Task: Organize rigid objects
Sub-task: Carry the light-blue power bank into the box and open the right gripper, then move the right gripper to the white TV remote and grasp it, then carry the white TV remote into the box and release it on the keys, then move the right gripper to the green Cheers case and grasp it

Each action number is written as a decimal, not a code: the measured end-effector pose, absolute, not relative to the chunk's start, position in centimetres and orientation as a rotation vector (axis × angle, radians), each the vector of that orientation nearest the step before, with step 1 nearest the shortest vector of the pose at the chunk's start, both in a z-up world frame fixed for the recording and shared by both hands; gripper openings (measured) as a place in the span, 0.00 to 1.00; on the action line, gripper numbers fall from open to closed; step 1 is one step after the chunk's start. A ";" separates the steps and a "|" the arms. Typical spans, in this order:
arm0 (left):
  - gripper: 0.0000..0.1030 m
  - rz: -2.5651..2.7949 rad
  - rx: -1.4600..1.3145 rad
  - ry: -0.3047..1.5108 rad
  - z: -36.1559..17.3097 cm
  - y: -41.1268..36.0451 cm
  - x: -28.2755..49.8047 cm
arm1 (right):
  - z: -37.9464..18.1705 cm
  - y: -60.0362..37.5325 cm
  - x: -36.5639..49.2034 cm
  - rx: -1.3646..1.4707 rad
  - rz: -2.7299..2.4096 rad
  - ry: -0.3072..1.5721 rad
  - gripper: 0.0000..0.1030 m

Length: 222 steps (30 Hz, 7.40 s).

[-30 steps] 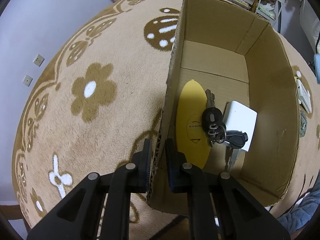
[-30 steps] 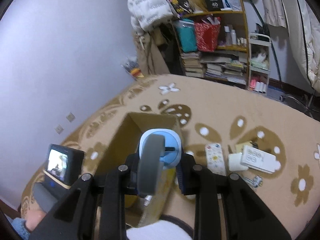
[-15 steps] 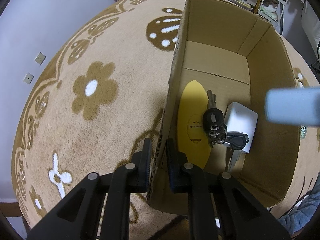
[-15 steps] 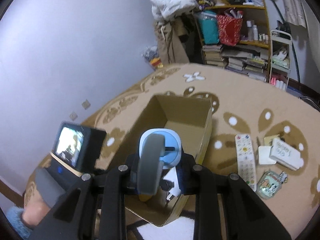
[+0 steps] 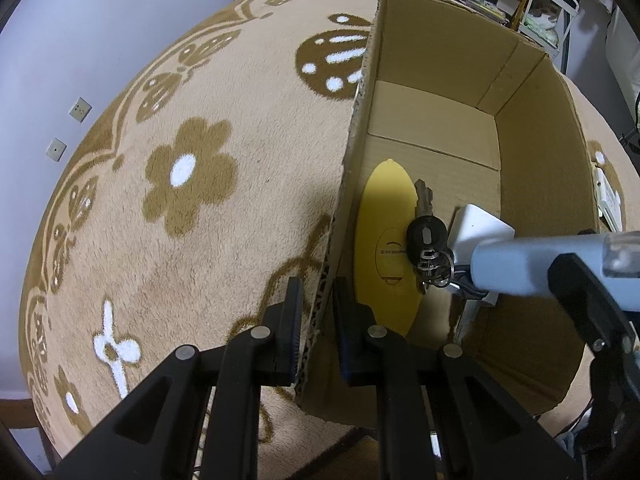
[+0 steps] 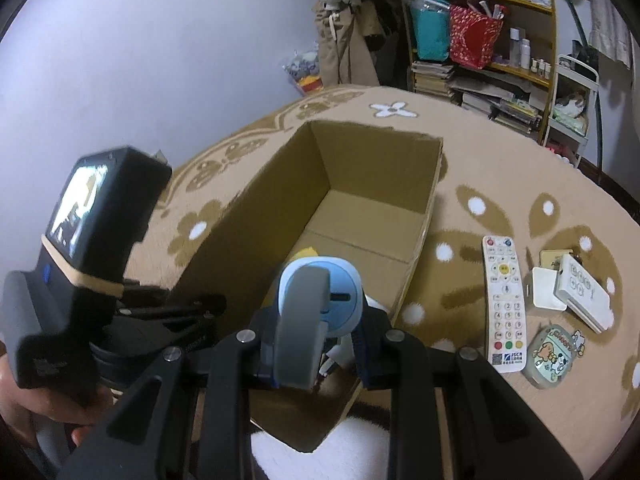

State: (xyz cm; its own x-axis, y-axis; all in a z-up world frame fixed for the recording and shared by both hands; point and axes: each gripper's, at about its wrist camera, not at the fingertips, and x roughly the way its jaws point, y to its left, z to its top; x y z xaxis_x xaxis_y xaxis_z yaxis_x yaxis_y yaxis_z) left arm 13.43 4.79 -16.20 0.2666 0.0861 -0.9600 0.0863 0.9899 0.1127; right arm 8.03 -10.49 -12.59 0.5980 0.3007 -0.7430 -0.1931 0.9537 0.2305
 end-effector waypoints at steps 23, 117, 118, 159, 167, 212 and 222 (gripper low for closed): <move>0.15 0.011 0.175 1.297 -16.1 4.4 13.2 | -9.2 -11.9 7.3 0.172 0.283 0.792 0.56; 0.15 0.015 0.192 1.303 -16.4 4.3 13.5 | -9.1 -18.0 12.8 0.233 0.076 0.824 0.43; 0.15 0.015 0.192 1.303 -16.4 4.3 13.5 | -9.1 -17.5 12.7 0.228 0.094 0.818 0.43; 0.16 0.014 0.172 1.309 -16.3 4.2 13.5 | -12.4 -10.4 12.0 0.086 0.245 0.958 0.44; 0.16 0.016 0.175 1.309 -16.3 4.2 13.6 | -10.6 -11.9 11.9 0.093 0.179 0.918 0.84; 0.16 0.021 0.195 1.305 -16.2 4.0 13.5 | -22.3 -27.1 9.9 0.193 -0.351 1.213 0.67; 0.16 0.020 0.189 1.305 -16.1 4.1 13.5 | -20.2 -25.1 10.0 0.174 -0.285 1.185 0.65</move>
